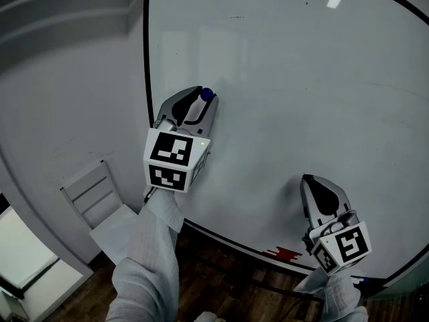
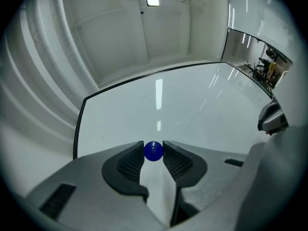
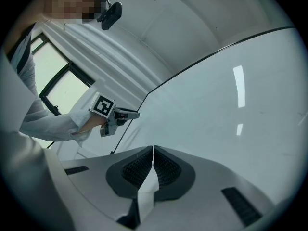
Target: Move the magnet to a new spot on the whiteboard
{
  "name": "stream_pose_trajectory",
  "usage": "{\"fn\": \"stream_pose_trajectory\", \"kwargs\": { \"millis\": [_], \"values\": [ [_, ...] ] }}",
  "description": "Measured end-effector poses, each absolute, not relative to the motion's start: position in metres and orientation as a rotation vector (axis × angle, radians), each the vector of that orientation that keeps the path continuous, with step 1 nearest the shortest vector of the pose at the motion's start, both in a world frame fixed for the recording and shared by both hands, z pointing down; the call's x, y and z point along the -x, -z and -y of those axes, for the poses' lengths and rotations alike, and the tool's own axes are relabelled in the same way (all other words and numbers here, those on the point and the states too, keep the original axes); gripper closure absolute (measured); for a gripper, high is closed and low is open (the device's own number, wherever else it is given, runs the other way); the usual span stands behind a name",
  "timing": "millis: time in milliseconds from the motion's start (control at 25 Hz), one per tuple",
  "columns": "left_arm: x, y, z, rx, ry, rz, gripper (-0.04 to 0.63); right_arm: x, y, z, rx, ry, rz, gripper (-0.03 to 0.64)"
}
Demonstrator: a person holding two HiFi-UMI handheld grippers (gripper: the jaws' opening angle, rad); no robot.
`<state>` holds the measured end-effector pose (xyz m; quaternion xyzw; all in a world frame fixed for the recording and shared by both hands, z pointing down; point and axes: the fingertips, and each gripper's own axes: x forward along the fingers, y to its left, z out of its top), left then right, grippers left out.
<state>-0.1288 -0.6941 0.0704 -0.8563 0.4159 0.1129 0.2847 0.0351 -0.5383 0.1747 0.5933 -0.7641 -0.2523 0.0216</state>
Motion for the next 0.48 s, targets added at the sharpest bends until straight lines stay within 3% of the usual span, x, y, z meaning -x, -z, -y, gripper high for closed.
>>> {"fn": "stream_pose_trajectory", "kwargs": {
  "millis": [480],
  "values": [
    [0.134, -0.134, 0.68, 2.362, -0.277, -1.142, 0.469, -0.049, -0.19, 0.529, -1.865, 0.757, 2.356, 0.588]
  ]
}}
